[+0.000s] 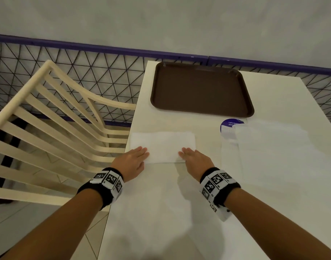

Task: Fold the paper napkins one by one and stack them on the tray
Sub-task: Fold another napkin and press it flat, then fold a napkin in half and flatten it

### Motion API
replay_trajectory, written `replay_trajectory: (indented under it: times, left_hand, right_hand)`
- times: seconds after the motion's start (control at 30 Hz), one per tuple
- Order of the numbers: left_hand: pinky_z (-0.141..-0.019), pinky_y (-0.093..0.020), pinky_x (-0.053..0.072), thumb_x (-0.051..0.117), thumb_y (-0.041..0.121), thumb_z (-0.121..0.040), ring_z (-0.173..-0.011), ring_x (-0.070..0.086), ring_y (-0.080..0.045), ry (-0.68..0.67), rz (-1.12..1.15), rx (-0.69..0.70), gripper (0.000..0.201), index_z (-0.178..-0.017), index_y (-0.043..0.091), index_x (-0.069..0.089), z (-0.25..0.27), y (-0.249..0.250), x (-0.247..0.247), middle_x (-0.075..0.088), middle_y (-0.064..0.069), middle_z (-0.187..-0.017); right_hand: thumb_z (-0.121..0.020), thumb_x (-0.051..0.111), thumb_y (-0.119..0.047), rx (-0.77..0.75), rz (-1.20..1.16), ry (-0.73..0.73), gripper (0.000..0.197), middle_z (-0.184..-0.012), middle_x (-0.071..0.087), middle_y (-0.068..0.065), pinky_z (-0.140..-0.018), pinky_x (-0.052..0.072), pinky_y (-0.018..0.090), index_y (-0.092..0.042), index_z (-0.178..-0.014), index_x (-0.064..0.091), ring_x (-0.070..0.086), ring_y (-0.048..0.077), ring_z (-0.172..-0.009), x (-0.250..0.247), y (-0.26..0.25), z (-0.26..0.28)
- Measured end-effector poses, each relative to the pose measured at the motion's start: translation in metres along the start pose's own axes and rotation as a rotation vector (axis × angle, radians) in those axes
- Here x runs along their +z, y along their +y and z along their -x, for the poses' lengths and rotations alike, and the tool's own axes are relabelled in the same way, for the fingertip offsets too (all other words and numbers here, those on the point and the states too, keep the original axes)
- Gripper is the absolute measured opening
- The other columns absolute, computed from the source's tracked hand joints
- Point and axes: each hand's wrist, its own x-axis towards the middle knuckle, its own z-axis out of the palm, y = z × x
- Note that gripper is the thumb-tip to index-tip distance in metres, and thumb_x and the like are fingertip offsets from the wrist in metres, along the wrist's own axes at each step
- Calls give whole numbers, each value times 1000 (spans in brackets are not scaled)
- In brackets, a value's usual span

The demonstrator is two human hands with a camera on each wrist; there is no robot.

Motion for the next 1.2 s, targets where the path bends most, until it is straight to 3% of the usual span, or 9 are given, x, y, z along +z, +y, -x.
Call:
replay_trajectory:
  times: [0.07,0.17,0.33,0.57,0.67,0.8,0.93,1.03,1.2]
  left_hand:
    - [-77,-27,56,49,27,-82,-102,67,-18,-66,24,-39,37,-104,7,71,0,3,-2,68,-4,-114]
    - [-57,-23,56,36,38,-75,-70,72,-16,-100,-75,-35,48,-72,12,76,-6,11,-12,74,-1,-80]
    - [-59,-30,55,37,39,-74,-64,67,-22,-29,-41,-6,46,-71,10,73,-40,38,-25,70,-2,-69]
    - [-54,-24,52,56,30,-66,-59,66,-17,-8,-12,293,22,-67,16,72,-109,133,-25,68,3,-64]
    - [-69,-29,53,70,26,-71,-80,67,-23,-5,14,314,23,-87,11,73,-132,173,-19,71,-4,-84]
    - [-103,-27,30,42,34,-96,-129,38,-17,-197,-8,256,44,-135,16,45,-155,218,-12,46,0,-137]
    - [-108,-27,27,40,35,-97,-136,27,-15,-312,-16,230,49,-142,16,34,-171,250,-8,33,0,-146]
    - [-110,-29,26,41,35,-97,-139,24,-15,-392,-1,187,53,-145,16,29,-177,264,-4,25,1,-151]
    - [-107,-32,34,42,37,-96,-134,32,-17,-420,55,105,54,-144,18,28,-183,274,0,28,1,-149]
  right_hand:
    - [-100,26,-10,-17,18,-15,49,-157,14,1,-117,13,30,-13,-148,20,18,14,-144,5,1,1]
    - [-101,24,-20,-19,21,-48,48,-158,12,3,-119,8,35,-12,-148,19,14,15,-146,5,5,8]
    - [-102,26,-20,175,-107,28,47,-157,17,1,-118,8,29,-14,-148,20,17,15,-145,-2,55,43]
    - [-101,32,-16,504,-162,3,51,-159,9,-3,-116,14,24,-20,-149,17,15,13,-145,4,147,134]
    - [-101,34,-17,552,-186,-17,51,-159,9,-4,-116,16,26,-22,-149,18,15,13,-145,10,176,152]
    - [-99,39,-19,527,-209,-55,53,-158,10,-5,-116,19,28,-22,-149,21,17,14,-145,15,208,157]
    - [-98,43,-23,420,-187,-121,52,-157,19,-1,-113,26,31,-20,-147,26,26,17,-142,19,228,149]
    - [-97,41,-22,369,-156,-85,39,-140,46,7,-101,37,31,-15,-136,44,46,24,-126,22,238,143]
    - [-98,38,-23,307,-156,-21,33,-115,62,10,-88,48,34,-7,-114,62,58,28,-104,20,252,137]
